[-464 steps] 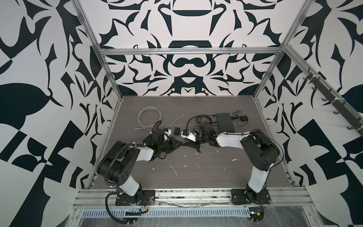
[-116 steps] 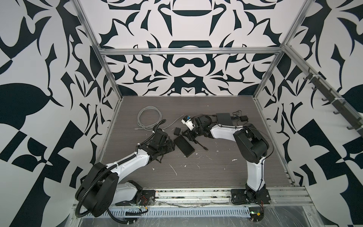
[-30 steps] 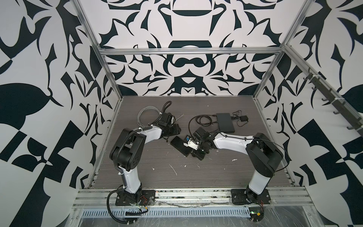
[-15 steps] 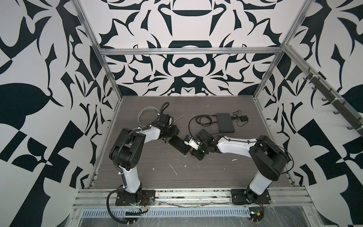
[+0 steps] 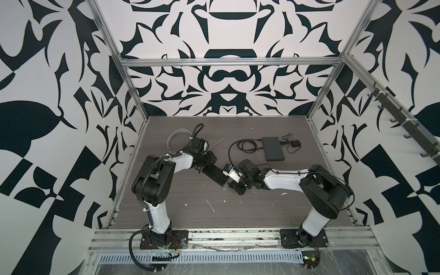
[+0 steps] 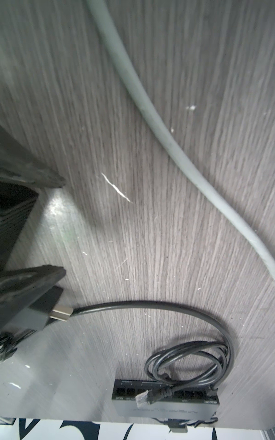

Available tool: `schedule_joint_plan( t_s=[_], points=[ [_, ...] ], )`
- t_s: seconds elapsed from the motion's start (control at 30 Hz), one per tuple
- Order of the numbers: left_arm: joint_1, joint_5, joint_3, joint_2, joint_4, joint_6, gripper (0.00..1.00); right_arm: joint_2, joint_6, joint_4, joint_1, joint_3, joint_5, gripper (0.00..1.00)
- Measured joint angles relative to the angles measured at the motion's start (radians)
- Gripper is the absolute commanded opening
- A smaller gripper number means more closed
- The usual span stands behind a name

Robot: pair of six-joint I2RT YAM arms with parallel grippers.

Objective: Insert the plug into the switch port

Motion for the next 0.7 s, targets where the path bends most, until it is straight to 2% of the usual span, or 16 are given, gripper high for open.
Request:
schedule_joint_plan(
  t_s=[0.7],
  points=[
    [0.012,0.038,-0.007,-0.011,-0.023,0.016,0.54,0.007,0.001,0.034,0.007,-0.005,0.008,0.00]
  ],
)
